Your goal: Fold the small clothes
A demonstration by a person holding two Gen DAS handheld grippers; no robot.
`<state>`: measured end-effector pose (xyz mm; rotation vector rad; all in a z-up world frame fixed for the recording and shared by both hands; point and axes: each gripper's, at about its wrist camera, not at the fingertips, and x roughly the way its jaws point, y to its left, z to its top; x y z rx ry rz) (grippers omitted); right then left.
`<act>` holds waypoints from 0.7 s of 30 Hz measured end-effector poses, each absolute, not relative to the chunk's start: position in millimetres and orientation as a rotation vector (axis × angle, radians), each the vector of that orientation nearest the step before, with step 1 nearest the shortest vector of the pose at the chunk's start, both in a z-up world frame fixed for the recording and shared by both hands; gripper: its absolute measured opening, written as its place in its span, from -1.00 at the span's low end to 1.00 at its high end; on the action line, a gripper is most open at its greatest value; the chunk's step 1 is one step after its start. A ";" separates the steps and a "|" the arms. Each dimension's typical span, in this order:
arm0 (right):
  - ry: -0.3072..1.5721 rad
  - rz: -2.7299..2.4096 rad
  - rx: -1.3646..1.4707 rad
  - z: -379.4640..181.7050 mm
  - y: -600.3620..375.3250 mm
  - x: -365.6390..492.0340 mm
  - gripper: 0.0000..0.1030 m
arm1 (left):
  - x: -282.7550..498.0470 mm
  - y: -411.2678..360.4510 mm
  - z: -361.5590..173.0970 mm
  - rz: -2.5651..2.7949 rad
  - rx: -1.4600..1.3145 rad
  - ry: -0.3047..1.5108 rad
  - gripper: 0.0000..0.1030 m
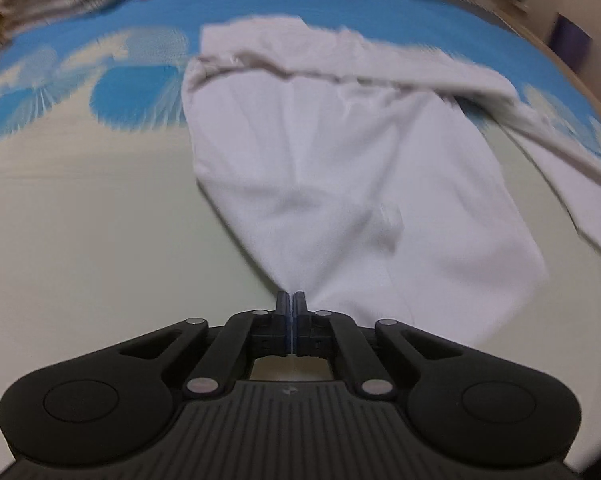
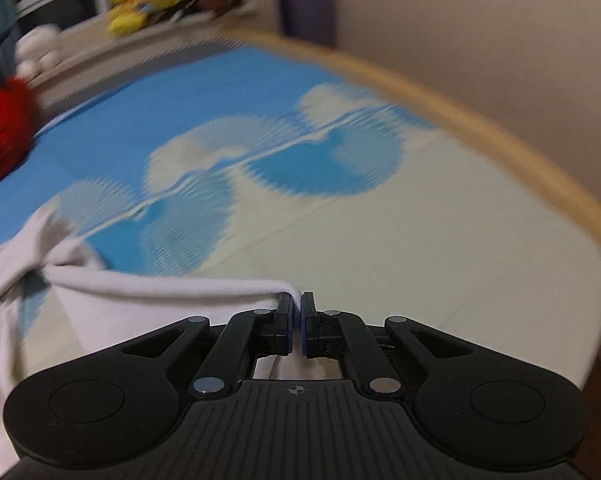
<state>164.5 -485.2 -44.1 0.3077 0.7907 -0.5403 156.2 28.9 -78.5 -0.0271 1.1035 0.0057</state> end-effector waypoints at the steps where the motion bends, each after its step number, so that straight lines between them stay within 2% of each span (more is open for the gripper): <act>1: 0.762 -0.598 0.294 -40.9 -492.2 159.4 -0.95 | 137.9 33.1 -76.8 -0.035 -0.034 1.146 -1.00; 4: 0.707 -0.745 0.276 -43.6 -509.8 141.9 -0.93 | 90.2 39.5 -75.3 -0.109 0.027 1.231 -1.00; 6: 0.755 -0.739 0.277 -53.1 -514.6 142.8 -0.90 | 72.9 52.3 -70.7 -0.114 0.013 1.235 -0.98; 8: 0.784 -0.734 0.256 -54.0 -503.1 139.9 -0.76 | 71.7 68.5 -59.0 -0.086 -0.049 1.190 -0.93; 11: 0.730 -0.662 0.179 -42.4 -469.1 140.8 -0.42 | 89.3 85.3 -39.6 -0.043 -0.144 1.121 -0.78; 12: 0.706 -0.629 0.149 -38.1 -455.2 142.4 -0.37 | 97.9 87.5 -33.2 -0.036 -0.167 1.102 -0.73; 18: 0.670 -0.368 0.110 -28.9 -379.0 166.3 -0.32 | 151.2 57.7 -22.5 -0.070 -0.206 1.042 -0.21; 19: 0.689 -0.304 0.118 -31.2 -367.1 174.2 -0.31 | 161.8 50.9 -26.6 -0.069 -0.206 1.046 -0.09; 20: 0.713 -0.238 0.130 -33.8 -355.8 181.9 -0.28 | 171.0 45.8 -30.5 -0.064 -0.206 1.049 0.14; 21: 0.750 -0.166 0.151 -38.3 -342.7 190.3 -0.19 | 181.3 42.4 -35.0 -0.053 -0.207 1.055 0.28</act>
